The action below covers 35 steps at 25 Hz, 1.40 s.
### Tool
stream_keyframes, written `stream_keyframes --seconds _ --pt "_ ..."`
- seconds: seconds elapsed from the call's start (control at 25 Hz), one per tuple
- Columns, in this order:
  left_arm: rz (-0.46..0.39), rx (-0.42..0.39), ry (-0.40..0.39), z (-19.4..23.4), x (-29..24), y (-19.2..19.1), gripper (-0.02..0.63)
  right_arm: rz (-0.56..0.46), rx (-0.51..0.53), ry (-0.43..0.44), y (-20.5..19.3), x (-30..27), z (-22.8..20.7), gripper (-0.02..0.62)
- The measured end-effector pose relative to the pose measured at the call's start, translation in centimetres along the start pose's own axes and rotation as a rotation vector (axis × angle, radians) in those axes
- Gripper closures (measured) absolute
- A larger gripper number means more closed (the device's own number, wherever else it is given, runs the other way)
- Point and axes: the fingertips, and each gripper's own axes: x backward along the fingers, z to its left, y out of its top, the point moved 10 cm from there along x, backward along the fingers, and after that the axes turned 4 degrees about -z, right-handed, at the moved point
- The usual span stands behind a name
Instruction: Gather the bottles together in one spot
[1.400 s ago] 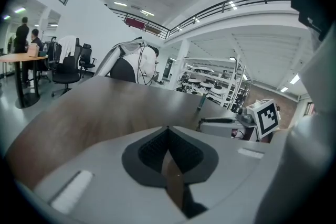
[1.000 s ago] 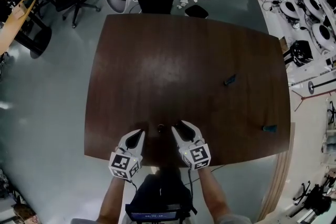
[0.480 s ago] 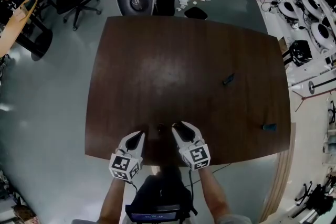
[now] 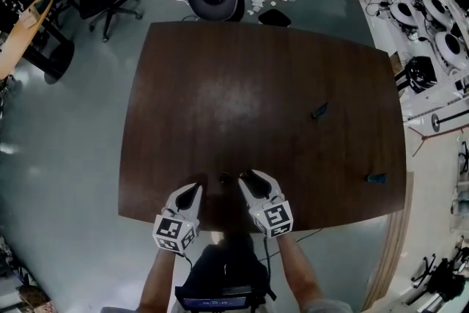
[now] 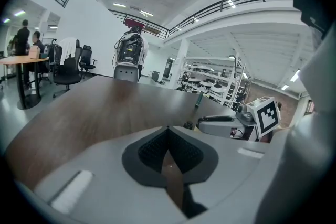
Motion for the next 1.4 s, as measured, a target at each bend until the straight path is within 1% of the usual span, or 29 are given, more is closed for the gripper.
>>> stream_keyframes --seconds 0.4,0.52,0.6,0.76,0.96,1.16,1.24,1.28,1.36,1.4 --pt "-0.001 0.004 0.006 0.1 0.1 -0.2 0.604 0.014 0.025 0.022 -0.2 -0.1 0.6 0.465" --pt "-0.002 0.004 0.006 -0.1 0.1 0.1 0.604 0.020 0.018 0.037 -0.3 0.0 0.5 0.464" --pt "-0.002 0.003 0.007 -0.2 0.1 0.1 0.604 0.019 0.018 0.043 -0.3 -0.1 0.5 0.423" --pt "0.000 0.000 0.007 -0.3 0.3 0.1 0.604 0.007 0.023 0.033 -0.6 0.1 0.6 0.374" --pt "-0.001 -0.004 0.008 -0.6 0.3 -0.1 0.604 0.010 0.019 0.027 -0.8 0.6 0.4 0.356" --pt "-0.013 -0.012 -0.003 -1.1 0.7 0.4 0.604 -0.001 0.009 0.008 -0.2 1.8 0.4 0.359" --pt "-0.018 -0.014 -0.007 -1.2 1.1 0.8 0.604 0.000 0.009 0.004 0.3 2.4 0.6 0.378" --pt "-0.021 -0.015 -0.010 -1.3 1.4 0.9 0.604 0.001 0.008 0.000 0.5 2.7 0.7 0.395" --pt "-0.029 -0.018 -0.018 -1.6 2.0 1.3 0.604 -0.004 0.004 -0.009 1.0 3.5 1.2 0.448" --pt "-0.033 -0.021 -0.022 -1.8 2.5 1.4 0.604 -0.009 0.001 -0.012 1.1 4.0 1.6 0.456"
